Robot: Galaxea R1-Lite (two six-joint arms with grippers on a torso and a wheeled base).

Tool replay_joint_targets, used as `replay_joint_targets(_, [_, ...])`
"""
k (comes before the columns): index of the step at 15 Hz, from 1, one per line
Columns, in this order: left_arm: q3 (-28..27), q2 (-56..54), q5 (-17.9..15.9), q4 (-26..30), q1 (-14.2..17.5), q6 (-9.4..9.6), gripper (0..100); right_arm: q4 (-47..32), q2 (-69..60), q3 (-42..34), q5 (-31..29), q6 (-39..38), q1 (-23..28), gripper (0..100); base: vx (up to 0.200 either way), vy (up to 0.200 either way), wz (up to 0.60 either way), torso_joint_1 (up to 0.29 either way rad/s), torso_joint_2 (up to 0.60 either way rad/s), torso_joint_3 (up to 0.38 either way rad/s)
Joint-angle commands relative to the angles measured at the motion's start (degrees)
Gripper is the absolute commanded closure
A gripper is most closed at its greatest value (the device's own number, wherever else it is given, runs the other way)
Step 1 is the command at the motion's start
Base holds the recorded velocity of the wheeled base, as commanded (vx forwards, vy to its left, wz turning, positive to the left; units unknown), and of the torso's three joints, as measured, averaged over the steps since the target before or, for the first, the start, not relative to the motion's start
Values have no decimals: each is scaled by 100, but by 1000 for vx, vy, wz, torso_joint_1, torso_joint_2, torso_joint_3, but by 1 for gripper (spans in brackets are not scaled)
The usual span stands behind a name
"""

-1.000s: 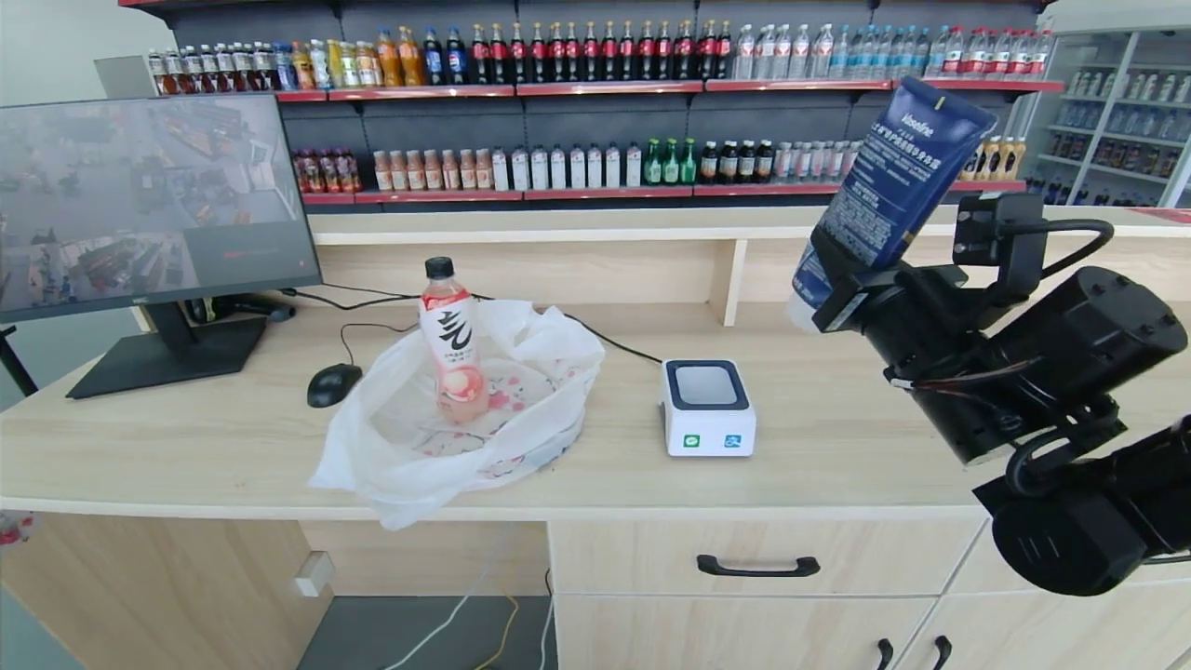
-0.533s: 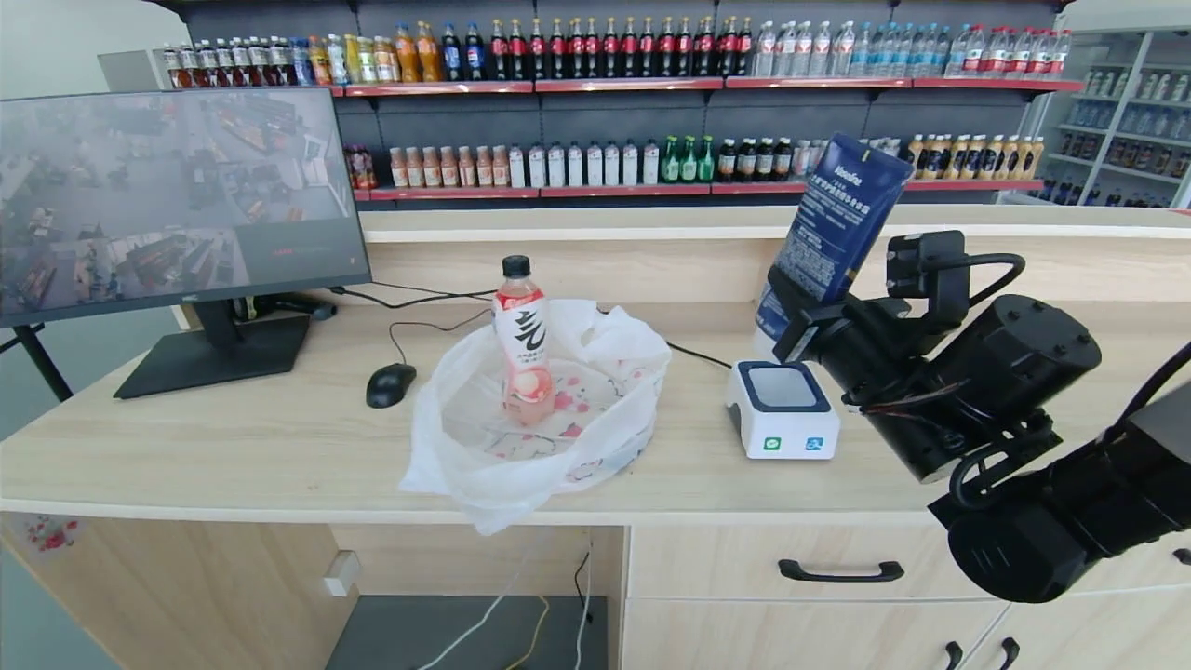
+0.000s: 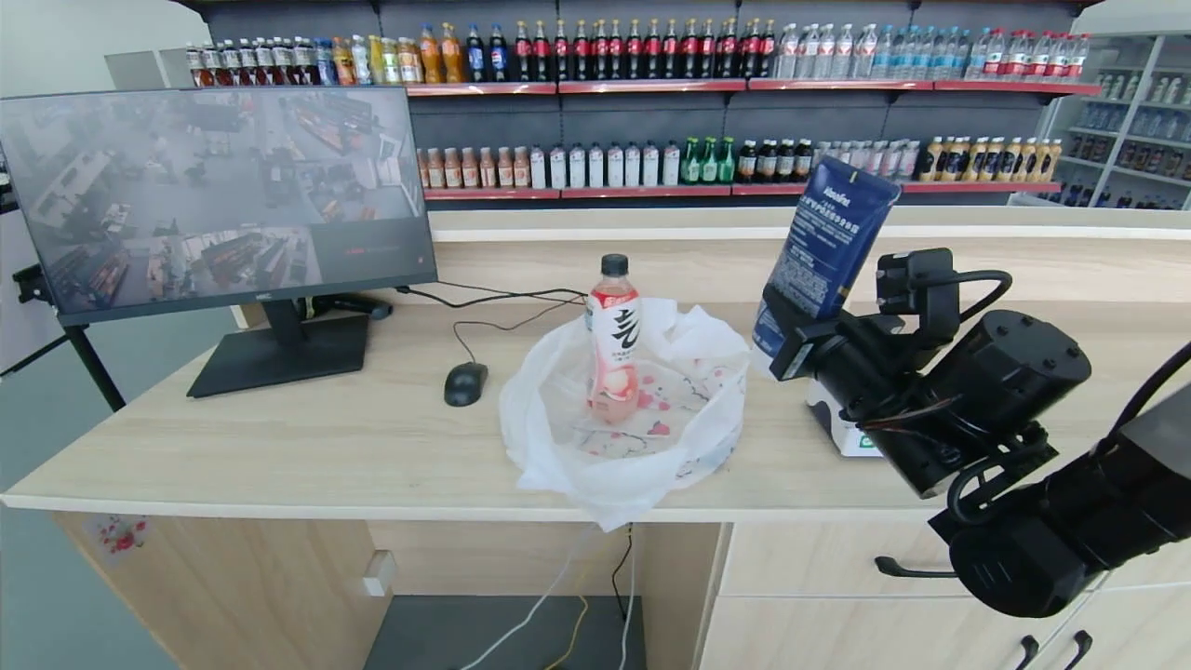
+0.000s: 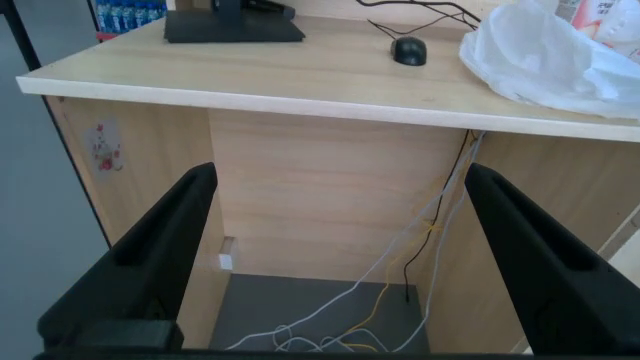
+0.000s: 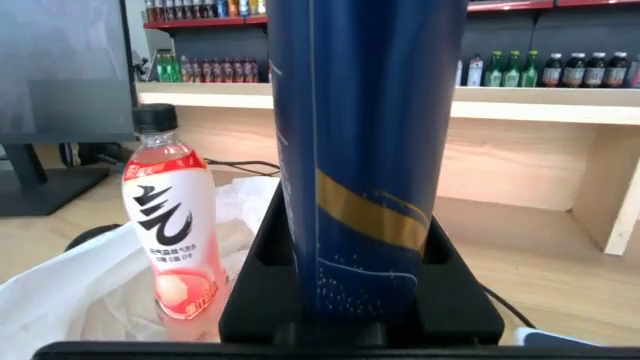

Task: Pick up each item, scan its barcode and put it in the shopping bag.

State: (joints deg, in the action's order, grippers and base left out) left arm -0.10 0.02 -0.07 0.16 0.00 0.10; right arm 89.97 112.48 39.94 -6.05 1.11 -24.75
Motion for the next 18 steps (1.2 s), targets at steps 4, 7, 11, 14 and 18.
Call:
replay_joint_targets(4, [1,-2,-1,2,0,-1,0,3,90,-126,-2,3,-4,100,0,0,0,0,0,0])
replay_joint_targets(7, [1,-2,-1,2,0,-1,0,3,107,-126,-2,12,-4,100,0,0,0,0,0,0])
replay_joint_targets(11, [1,-2,-1,2,0,-1,0,3,107,-153,-2,12,-83,100,0,0,0,0,0,0])
replay_joint_targets(14, [1,-2,-1,2,0,8,0,3,195,-188,-2,12,-162,100,0,0,0,0,0,0])
replay_joint_targets(18, [1,-2,-1,2,0,-1,0,3,283,-162,-2,12,-241,100,150,0,0,-4,-1,4])
